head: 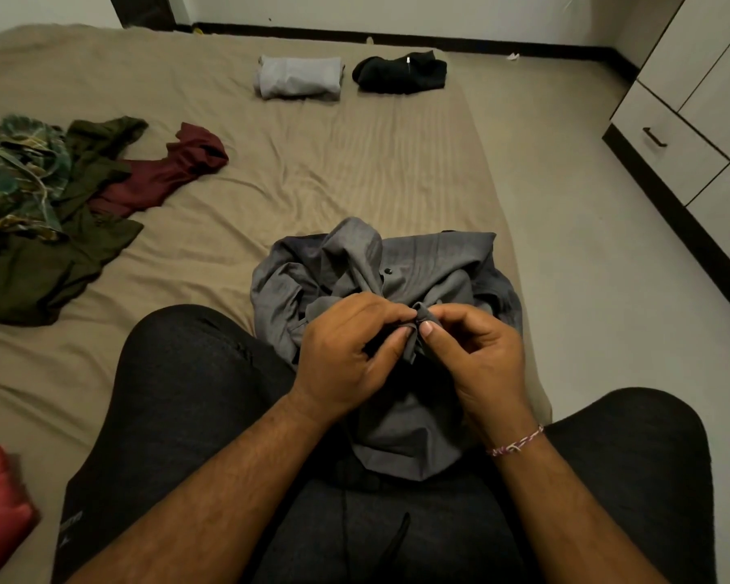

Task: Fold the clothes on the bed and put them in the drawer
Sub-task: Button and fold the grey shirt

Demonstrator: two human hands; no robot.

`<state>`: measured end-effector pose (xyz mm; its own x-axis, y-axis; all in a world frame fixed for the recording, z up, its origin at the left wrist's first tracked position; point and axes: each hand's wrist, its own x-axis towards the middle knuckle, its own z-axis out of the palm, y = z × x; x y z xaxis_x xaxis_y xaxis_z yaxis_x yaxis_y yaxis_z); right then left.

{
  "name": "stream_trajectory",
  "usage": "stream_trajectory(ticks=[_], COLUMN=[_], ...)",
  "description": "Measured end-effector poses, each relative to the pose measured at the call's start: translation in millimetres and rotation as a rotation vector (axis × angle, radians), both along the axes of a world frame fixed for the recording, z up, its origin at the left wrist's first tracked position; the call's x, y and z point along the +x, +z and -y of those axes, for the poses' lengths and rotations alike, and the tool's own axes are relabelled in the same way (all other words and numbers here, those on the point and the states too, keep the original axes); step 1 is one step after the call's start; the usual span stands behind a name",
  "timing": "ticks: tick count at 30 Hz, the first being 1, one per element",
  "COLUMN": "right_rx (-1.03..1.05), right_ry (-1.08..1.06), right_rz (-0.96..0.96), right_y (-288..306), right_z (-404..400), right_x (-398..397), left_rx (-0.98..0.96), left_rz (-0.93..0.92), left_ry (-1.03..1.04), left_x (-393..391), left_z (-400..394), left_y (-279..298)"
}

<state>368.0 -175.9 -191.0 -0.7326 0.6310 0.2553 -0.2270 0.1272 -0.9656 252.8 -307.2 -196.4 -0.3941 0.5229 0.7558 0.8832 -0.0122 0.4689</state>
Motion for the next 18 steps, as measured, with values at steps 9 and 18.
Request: stream_trajectory(ticks=[9,18], right_rx=[-0.019,-0.014], right_ry=[0.064,0.155], right_rz=[0.02,0.009], right_y=[-1,-11], right_z=[-5,-15], right_x=[-2,-4], left_rx=[-0.034,-0.036], left_rz=[0.054,0.114], left_ry=[-0.026,-0.078], left_x=[-4,-8], left_z=[1,0], left_y=[-1,-2])
